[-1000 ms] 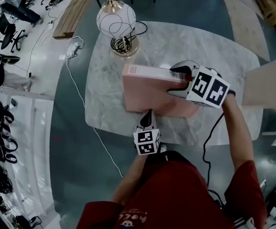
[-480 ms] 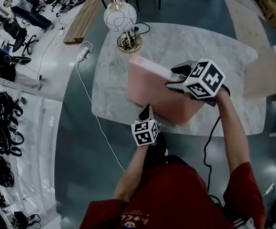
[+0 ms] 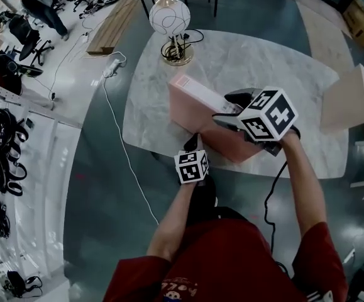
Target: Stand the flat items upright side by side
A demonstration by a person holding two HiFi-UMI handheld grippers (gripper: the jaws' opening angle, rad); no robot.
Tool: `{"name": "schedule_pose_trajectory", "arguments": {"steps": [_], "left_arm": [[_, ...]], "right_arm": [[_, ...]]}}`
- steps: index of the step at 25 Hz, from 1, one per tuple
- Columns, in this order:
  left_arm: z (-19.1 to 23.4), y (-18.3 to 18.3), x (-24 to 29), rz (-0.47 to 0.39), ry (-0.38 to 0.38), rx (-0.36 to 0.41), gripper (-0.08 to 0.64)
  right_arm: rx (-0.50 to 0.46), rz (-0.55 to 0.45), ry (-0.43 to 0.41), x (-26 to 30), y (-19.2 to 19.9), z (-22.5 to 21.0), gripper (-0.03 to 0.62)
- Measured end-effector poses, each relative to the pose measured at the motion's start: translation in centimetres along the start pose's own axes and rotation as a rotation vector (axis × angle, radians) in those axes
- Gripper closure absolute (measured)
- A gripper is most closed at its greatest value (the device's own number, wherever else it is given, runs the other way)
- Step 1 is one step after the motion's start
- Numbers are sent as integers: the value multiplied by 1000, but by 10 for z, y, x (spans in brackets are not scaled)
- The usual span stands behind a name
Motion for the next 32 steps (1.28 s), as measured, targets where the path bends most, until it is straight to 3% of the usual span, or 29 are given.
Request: {"name": "schedule_pose_trajectory", "arguments": {"steps": [9,14,18,23,28,32], "left_arm": [[10,-9,-9,-37,3,-32,555],[18,-25,-21,-94,-5,-48,555],[22,-32,-30,-123,5,-59,555],[23,-38,-35,-142,29,-40,555],[15,-46,-38,-161,41,-8,555],[15,-52,-37,-173,37,-4,555]], "right_arm": [[-10,-75,56,1,-5,19,321],[-89,10,94,14,-2,29,279],[-78,26,43,24,-5,38,265],[-2,42,-93,39,-5,47,256],[-63,161,14,55,4,43,255],[-57,197,55,56,3,37,272]]}}
Point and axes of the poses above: the fingertips, and each gripper's own axes: x forward along the fingers, z to its left, y out of its underside, the point moved 6 cm from there along -x, backward along the fingers, and after that the axes turned 1 degree about -z, right-handed, at the moved point
